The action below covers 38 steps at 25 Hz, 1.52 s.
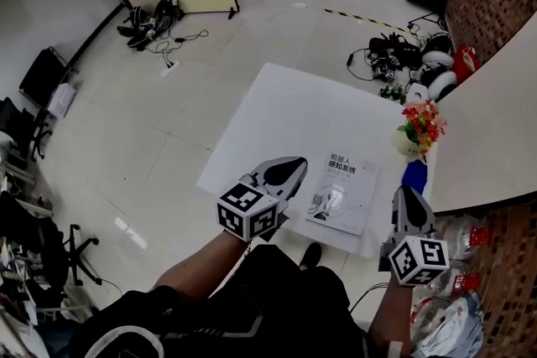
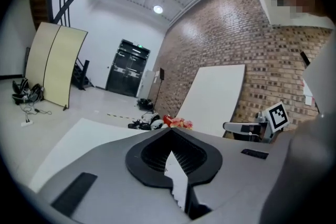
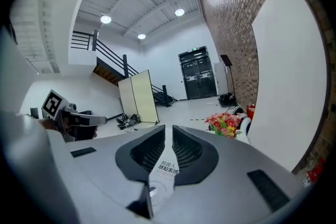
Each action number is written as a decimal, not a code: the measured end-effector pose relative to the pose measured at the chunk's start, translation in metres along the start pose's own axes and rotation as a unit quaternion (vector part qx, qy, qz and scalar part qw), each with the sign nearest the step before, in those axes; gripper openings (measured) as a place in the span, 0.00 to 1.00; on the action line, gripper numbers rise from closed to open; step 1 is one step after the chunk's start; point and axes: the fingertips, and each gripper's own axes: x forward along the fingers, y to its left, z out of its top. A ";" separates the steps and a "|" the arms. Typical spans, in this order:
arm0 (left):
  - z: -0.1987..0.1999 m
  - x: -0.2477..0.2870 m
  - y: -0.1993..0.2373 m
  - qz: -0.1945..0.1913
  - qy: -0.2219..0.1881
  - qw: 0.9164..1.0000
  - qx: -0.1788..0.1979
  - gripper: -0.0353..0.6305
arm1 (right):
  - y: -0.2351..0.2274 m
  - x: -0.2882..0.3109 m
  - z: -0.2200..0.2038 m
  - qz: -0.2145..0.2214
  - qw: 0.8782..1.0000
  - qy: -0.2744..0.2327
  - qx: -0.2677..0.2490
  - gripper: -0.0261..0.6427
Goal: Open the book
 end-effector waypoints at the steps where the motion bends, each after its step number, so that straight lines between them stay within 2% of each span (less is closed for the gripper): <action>1: 0.000 0.012 0.001 0.003 0.003 1.000 -0.002 0.05 | -0.009 0.010 -0.004 0.000 1.000 0.006 0.006 0.05; 4: -0.018 0.041 0.008 0.003 0.038 0.999 0.002 0.05 | -0.024 0.038 -0.028 0.010 0.999 0.037 0.029 0.12; 9: -0.070 0.070 0.040 0.020 0.104 0.994 -0.032 0.05 | -0.041 0.077 -0.081 0.003 0.992 0.117 0.035 0.12; 12: -0.115 0.085 0.057 0.019 0.164 0.985 -0.038 0.05 | -0.048 0.095 -0.125 -0.010 0.983 0.170 0.063 0.14; 15: -0.159 0.098 0.067 0.028 0.225 0.974 -0.007 0.05 | -0.054 0.106 -0.171 -0.018 0.970 0.225 0.084 0.15; 16: -0.172 0.102 0.067 0.027 0.244 0.969 -0.002 0.05 | -0.056 0.108 -0.185 -0.020 0.966 0.241 0.092 0.21; 18: -0.197 0.106 0.068 0.025 0.272 0.962 -0.026 0.05 | -0.057 0.109 -0.212 -0.023 0.957 0.267 0.109 0.22; 20: -0.215 0.108 0.072 0.031 0.287 0.955 -0.062 0.05 | -0.058 0.108 -0.235 -0.026 0.948 0.292 0.120 0.22; 22: -0.227 0.109 0.077 0.036 0.298 0.951 -0.073 0.05 | -0.059 0.109 -0.251 -0.034 0.942 0.311 0.124 0.22; 28: -0.245 0.111 0.080 0.028 0.319 0.944 -0.074 0.05 | -0.063 0.110 -0.271 -0.042 0.932 0.330 0.142 0.22; 34: -0.249 0.116 0.070 0.008 0.323 0.944 -0.065 0.05 | -0.063 0.111 -0.273 -0.051 0.923 0.345 0.162 0.22; 38: -0.248 0.114 0.068 0.007 0.324 0.944 -0.064 0.05 | -0.066 0.109 -0.273 -0.069 0.918 0.349 0.176 0.17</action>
